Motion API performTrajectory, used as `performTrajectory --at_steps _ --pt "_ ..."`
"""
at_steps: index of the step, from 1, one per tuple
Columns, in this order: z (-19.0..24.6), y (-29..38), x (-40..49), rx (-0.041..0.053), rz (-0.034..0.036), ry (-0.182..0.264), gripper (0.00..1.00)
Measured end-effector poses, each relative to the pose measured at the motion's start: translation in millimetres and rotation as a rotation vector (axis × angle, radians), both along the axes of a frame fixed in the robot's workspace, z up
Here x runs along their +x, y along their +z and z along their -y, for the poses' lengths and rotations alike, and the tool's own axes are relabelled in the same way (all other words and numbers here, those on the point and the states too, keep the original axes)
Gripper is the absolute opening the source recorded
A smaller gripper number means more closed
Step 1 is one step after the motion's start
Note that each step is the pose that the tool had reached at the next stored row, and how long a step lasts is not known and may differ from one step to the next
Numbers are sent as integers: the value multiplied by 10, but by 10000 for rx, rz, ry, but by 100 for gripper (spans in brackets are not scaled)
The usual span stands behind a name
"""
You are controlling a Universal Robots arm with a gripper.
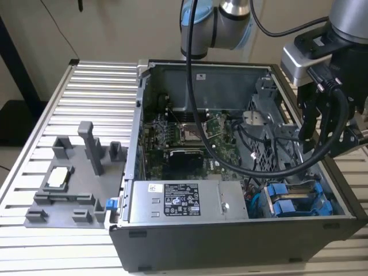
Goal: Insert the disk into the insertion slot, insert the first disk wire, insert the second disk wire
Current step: 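Insert the first disk wire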
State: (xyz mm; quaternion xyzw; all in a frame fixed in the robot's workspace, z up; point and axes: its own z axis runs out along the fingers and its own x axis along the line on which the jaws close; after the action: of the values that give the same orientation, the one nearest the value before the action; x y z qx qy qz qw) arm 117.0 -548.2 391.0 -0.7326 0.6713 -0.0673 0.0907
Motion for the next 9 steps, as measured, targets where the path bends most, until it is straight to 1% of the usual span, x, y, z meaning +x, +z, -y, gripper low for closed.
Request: performTrajectory --at_steps 2,3,4,5,6,8,9 --pt "0 0 0 0 2 1 47" --pt "0 0 0 0 3 1 45" --pt "0 0 0 0 3 0 45" --pt "0 0 0 0 4 0 38" --pt "0 0 0 0 4 0 38" --pt "0 0 0 0 5 0 26" --pt "0 0 0 1 6 0 26"
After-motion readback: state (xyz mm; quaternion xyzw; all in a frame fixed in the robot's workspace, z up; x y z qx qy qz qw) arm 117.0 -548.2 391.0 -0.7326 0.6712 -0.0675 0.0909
